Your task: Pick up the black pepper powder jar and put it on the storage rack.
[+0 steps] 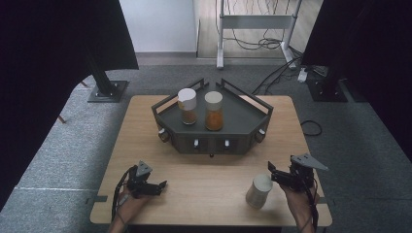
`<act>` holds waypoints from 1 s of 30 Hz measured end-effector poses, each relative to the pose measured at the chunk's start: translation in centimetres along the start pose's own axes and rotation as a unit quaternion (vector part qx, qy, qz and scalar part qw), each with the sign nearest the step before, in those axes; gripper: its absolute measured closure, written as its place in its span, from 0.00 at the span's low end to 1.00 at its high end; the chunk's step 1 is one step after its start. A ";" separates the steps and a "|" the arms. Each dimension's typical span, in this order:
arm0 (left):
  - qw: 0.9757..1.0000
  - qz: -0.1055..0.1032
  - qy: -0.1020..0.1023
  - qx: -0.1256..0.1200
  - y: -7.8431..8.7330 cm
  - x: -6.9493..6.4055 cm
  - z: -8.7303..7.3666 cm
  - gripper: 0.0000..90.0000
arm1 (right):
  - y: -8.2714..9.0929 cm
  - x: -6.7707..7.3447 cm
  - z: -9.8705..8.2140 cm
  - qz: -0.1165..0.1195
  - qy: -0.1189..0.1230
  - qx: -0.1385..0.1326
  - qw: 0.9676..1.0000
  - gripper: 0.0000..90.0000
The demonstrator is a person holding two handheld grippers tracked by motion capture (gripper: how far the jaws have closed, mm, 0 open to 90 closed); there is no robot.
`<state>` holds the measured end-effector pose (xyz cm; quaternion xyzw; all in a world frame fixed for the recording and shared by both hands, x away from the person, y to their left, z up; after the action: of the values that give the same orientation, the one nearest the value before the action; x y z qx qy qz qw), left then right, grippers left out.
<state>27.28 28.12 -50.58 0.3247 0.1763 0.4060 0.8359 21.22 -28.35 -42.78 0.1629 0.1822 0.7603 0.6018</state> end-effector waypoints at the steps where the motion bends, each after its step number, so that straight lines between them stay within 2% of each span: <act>1: 1.000 0.000 0.000 0.000 0.0 0.0 0.0 0.04 | 0.1 0.1 0.1 0.002 0.001 -0.002 1.000 0.13; 30: 1.000 0.000 0.000 0.000 0.0 0.0 0.0 0.04 | 1.4 3.3 -0.1 0.055 0.021 -0.021 0.998 0.12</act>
<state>27.28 28.12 -50.59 0.3245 0.1762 0.4060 0.8359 19.20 -25.40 -42.13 0.1439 0.1695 0.7991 0.5585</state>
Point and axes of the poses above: each handheld gripper's, and its own axes: y roughly backward along the jaws, z roughly out of its top, x roughly to its left, the point moved 6 cm from there along -y, roughly forward along the jaws, and after that the axes turned 4 degrees about -z, right-handed, at the moved point
